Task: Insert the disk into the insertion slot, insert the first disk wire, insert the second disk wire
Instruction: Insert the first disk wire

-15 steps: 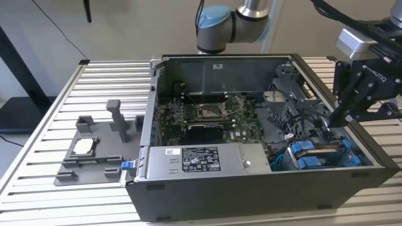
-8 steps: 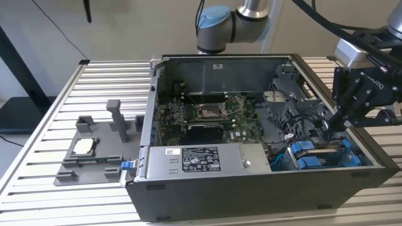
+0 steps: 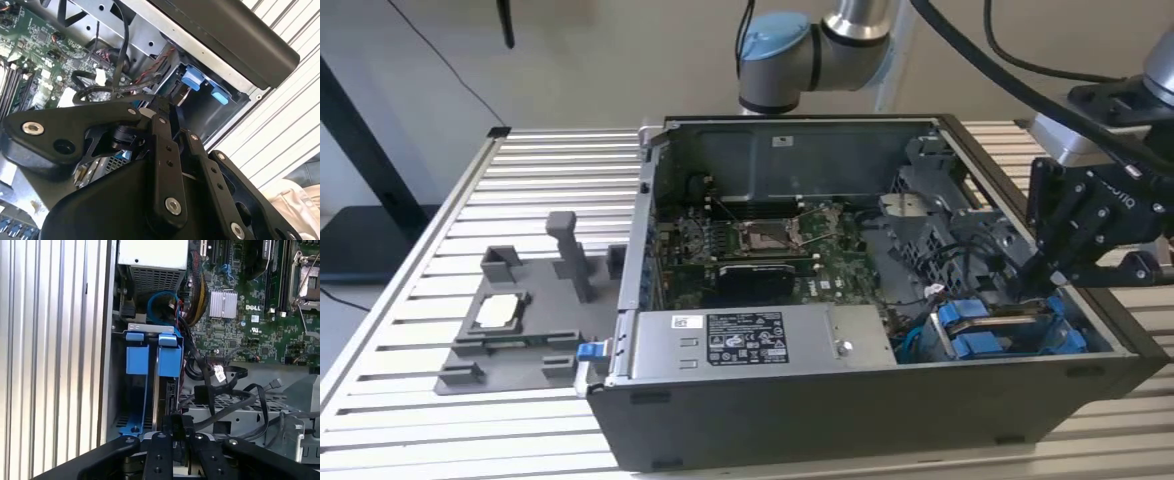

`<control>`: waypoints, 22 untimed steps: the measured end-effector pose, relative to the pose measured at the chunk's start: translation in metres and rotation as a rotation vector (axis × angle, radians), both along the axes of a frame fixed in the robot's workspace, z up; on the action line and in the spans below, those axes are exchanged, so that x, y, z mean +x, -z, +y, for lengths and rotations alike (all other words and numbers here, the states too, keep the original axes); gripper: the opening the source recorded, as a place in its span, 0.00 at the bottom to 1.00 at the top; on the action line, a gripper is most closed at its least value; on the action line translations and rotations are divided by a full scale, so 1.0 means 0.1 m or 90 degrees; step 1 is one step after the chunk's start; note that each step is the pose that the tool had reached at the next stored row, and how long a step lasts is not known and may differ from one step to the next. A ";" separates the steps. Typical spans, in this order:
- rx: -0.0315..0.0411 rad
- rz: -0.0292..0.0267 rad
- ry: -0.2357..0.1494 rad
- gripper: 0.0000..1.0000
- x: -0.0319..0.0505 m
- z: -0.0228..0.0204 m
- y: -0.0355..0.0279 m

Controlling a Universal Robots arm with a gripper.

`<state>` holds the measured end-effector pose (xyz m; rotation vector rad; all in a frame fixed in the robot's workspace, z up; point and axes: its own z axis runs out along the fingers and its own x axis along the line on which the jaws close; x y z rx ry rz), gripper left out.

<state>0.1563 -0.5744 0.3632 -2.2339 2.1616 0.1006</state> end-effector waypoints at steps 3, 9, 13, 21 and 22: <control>-0.0001 0.0000 0.010 0.19 0.010 -0.001 0.037; -0.0003 0.0000 0.031 0.19 0.043 -0.001 0.104; -0.0006 0.0000 0.049 0.19 0.054 -0.001 0.128; -0.0005 0.0004 0.063 0.19 0.064 -0.001 0.165; -0.0005 0.0006 0.063 0.19 0.064 -0.001 0.169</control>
